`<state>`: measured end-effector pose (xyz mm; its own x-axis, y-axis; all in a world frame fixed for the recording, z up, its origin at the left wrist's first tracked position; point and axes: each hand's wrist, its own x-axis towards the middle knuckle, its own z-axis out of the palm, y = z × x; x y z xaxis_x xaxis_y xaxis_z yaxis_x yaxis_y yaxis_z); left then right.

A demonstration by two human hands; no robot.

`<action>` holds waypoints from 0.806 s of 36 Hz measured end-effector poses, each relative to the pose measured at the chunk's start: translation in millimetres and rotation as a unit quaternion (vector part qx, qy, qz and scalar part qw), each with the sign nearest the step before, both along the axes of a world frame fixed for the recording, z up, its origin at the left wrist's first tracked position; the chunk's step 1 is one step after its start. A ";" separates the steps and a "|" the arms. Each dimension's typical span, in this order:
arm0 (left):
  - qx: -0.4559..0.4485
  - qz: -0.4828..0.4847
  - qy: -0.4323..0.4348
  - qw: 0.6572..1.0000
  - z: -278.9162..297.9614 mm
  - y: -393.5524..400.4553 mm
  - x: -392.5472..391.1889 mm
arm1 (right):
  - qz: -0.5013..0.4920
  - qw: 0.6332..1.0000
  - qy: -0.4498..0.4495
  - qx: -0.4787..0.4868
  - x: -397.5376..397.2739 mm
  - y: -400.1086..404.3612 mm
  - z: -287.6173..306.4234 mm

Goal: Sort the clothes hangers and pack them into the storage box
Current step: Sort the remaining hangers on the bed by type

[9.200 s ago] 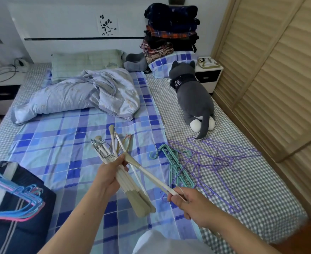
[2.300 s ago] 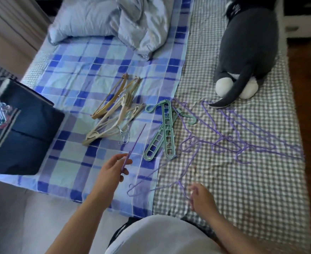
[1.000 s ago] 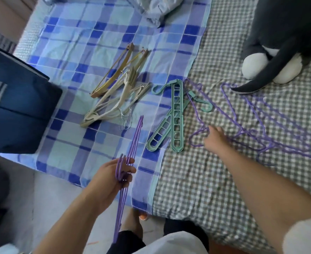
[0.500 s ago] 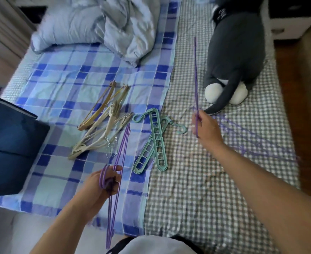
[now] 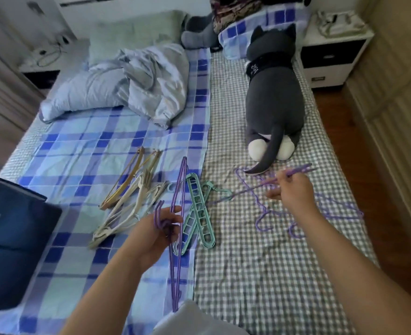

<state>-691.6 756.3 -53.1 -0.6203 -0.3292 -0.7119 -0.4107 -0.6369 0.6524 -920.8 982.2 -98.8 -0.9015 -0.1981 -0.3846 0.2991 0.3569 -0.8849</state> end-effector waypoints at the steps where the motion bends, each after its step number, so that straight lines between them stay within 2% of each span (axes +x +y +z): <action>1: 0.006 -0.001 0.000 1.000 -0.3 0.3 -5.6 | -0.019 1.000 -0.024 -0.004 -3.3 6.3 0.8; 4: 0.026 0.011 0.016 0.999 -0.9 3.5 -18.7 | -0.049 0.994 -0.094 0.013 -12.8 27.2 2.5; 6: 0.040 0.027 0.028 0.998 -4.8 6.3 -24.6 | -0.048 0.990 -0.113 0.071 -12.5 41.5 -0.9; 8: 0.056 0.041 0.035 0.997 -9.5 11.1 -29.4 | -0.010 0.977 -0.021 0.210 -5.5 53.2 -7.2; 10: 0.070 0.047 0.040 0.996 -16.0 17.7 -34.7 | 0.042 0.944 0.095 0.315 11.6 55.9 -13.5; 14: 0.061 0.021 0.025 0.998 -29.4 36.7 -40.8 | 0.095 0.907 0.262 0.315 53.0 36.2 -16.4; 16: 0.049 0.007 0.008 0.999 -32.0 53.7 -41.0 | 0.141 0.860 0.376 0.315 69.6 21.7 -8.6; 18: 0.036 -0.001 -0.006 0.999 -36.7 70.3 -36.8 | 0.262 0.804 0.433 0.312 87.9 -1.1 2.4; 19: 0.032 -0.007 -0.008 0.999 -38.5 80.9 -38.5 | 0.320 0.776 0.430 0.333 96.8 -10.8 7.0; 20: 0.027 -0.004 -0.009 1.000 -41.5 87.5 -37.8 | 0.372 0.765 0.395 0.346 107.3 -22.9 9.7; 23: 0.031 0.025 -0.025 0.999 -46.1 91.5 -36.5 | 0.419 0.786 0.265 0.369 122.1 -39.2 9.7; 27: 0.071 0.040 -0.060 0.995 -59.0 91.8 -36.3 | 0.461 0.790 0.232 0.331 115.2 -32.9 2.6; 29: 0.091 0.039 -0.076 0.992 -68.0 96.8 -37.9 | 0.493 0.775 0.225 0.325 115.2 -28.6 -2.4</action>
<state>-729.4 853.1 -121.1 -0.4786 -0.2294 -0.8476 -0.4412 -0.7717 0.4580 -805.6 953.7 -101.1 -0.5061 -0.7733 -0.3819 -0.6901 0.6287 -0.3584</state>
